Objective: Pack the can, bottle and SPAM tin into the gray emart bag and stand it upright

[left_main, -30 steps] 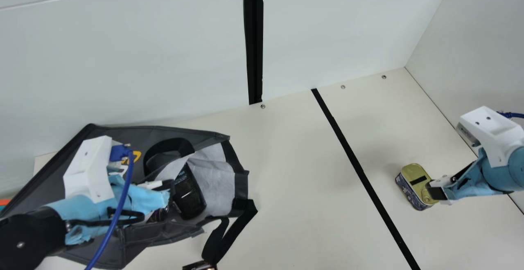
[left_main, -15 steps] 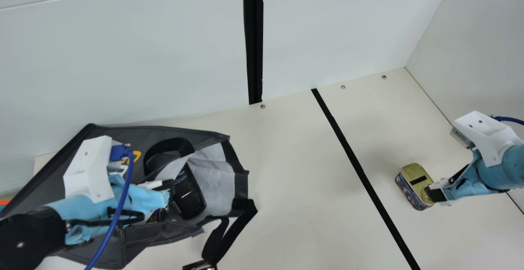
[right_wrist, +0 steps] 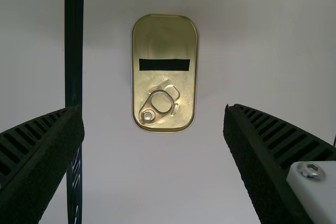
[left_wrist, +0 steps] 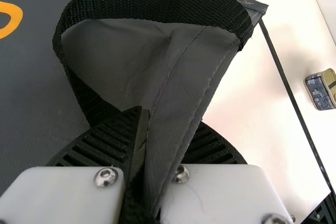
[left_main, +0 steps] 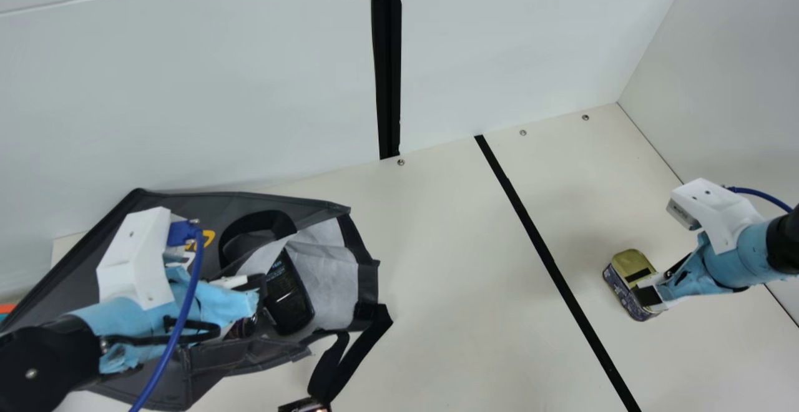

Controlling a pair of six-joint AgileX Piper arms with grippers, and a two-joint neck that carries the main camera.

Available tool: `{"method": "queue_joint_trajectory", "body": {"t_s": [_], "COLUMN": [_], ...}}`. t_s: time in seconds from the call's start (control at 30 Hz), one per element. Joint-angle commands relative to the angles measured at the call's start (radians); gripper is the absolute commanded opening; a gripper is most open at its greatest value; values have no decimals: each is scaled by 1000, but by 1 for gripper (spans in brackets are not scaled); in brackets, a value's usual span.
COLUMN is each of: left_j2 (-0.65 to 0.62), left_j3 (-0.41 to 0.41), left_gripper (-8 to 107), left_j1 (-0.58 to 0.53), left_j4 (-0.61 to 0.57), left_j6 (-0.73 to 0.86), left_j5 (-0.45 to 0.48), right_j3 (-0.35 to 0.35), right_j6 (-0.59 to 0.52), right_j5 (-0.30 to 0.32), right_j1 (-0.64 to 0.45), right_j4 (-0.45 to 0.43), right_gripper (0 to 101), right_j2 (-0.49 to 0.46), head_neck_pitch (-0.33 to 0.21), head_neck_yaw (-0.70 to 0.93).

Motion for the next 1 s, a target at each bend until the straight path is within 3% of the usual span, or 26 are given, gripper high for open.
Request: {"method": "queue_joint_trajectory", "body": {"t_s": [0.0, 0.9, 0.97], "left_j2": [0, 0, 0], "left_j3": [0, 0, 0], "left_gripper": [-8, -8, -8], "left_j1": [0, 0, 0], "left_j4": [0, 0, 0], "left_j6": [0, 0, 0], "left_j5": [0, 0, 0], "right_j3": [3, 23, 25], "right_j6": [3, 90, 94], "right_j5": [-19, -205, -213], "right_j1": [5, 104, 109], "right_j4": [-7, -64, -69], "right_gripper": [95, 95, 82], "right_j2": [14, 219, 229], "head_neck_pitch": [-23, -23, -23], "head_neck_yaw": [-1, -1, -1]}}
